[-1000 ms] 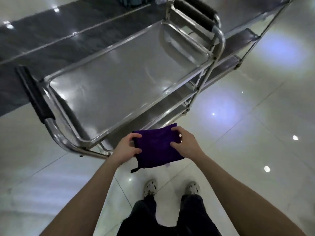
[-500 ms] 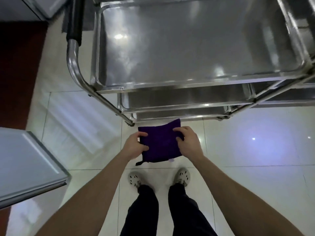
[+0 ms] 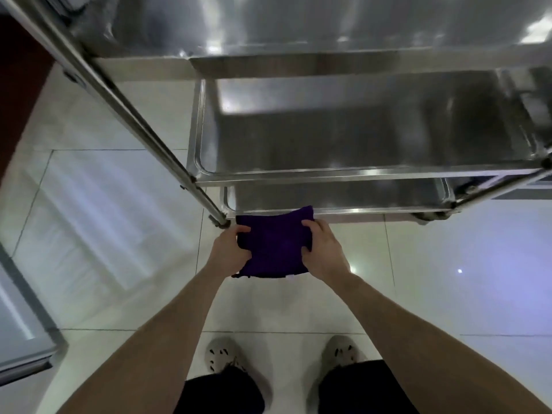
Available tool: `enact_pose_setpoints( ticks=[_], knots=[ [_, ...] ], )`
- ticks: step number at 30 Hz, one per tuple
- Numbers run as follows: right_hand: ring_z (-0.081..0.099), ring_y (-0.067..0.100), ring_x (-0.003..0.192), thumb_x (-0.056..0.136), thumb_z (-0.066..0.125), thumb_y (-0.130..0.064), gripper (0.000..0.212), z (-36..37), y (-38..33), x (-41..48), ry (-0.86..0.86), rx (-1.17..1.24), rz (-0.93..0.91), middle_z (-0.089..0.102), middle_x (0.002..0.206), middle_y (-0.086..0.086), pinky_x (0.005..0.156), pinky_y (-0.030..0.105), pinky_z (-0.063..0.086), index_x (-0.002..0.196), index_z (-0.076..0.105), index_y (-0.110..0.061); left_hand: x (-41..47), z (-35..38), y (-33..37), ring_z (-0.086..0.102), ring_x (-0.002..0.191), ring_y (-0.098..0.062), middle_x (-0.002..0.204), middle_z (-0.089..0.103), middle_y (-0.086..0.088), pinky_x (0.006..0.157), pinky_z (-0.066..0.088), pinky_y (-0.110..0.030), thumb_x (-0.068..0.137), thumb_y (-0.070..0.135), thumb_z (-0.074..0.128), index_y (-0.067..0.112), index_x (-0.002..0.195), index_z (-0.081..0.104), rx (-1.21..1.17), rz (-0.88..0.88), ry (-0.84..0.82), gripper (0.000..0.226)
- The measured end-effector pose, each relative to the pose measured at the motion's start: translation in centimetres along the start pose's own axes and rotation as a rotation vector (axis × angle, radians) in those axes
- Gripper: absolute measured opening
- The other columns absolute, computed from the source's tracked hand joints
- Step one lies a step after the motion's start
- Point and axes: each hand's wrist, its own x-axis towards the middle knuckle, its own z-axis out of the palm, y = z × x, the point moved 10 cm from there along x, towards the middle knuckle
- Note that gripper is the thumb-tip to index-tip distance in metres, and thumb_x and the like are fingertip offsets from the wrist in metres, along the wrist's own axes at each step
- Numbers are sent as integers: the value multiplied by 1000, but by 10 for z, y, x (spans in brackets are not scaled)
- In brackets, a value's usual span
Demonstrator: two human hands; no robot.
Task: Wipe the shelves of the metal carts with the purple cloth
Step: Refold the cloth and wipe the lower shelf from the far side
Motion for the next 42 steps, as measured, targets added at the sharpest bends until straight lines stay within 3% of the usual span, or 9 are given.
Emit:
enact_pose_setpoints(
  ticks=[8,14,17,20,24,29,32,36,42],
  knots=[
    [58,32,132,95,60,-2,73,79,66,129,78,-41,-69,36,162,5,108,46,54,163,39,-16,147,43,-54,69,100,-16,130,69,-6,69,58,-19,90,-2,71,26,147,61,-15,147,107,65],
    [43,41,146,107,60,-35,60,109,87,246,207,-243,-142,27,171,16,117,53,45,162,41,-18,247,44,-50,61,133,-30,156,51,-11,112,54,-48,100,15,70,21,162,43,216,369,133,68],
    [18,42,162,109,50,-56,64,132,96,258,220,-441,-132,11,178,18,129,62,22,160,41,-18,248,26,-68,67,116,-27,136,58,-10,99,58,-43,100,28,73,18,143,60,437,403,202,47],
    [0,38,167,107,41,-67,70,151,73,248,273,-473,-243,6,180,15,132,66,3,164,37,-26,239,13,-99,73,88,-23,104,73,-6,69,62,-32,99,38,77,15,110,70,488,227,-31,26],
    [-4,38,167,104,25,-78,75,179,33,267,237,-469,-298,8,181,12,128,73,-5,167,35,-38,220,7,-168,81,86,-23,104,79,-8,78,69,-42,93,63,76,10,112,72,418,-163,-346,56],
    [-7,41,166,92,-5,-90,91,206,36,300,317,-602,-231,-4,182,11,120,80,-12,170,13,-48,225,-46,-179,69,110,-10,117,72,7,90,60,-36,43,95,85,23,120,67,97,71,206,107],
    [-9,42,166,90,-6,-93,92,204,40,300,316,-610,-245,-5,182,10,118,82,-13,170,13,-51,218,-78,-135,73,105,-6,107,76,11,95,56,-31,58,83,90,25,114,71,-315,417,501,83],
    [-16,43,164,84,-4,-99,94,200,47,294,272,-598,-199,-12,181,6,116,82,-19,168,4,-57,226,-80,-103,56,54,-24,55,50,-1,68,56,-38,85,50,82,27,54,57,-701,504,500,46],
    [-22,39,164,75,2,-106,98,185,56,327,175,-561,-172,-18,180,0,114,79,-23,164,-1,-64,237,-80,-106,36,47,-23,54,38,-1,57,43,-36,80,28,75,27,51,51,-805,531,562,37]
  ],
)
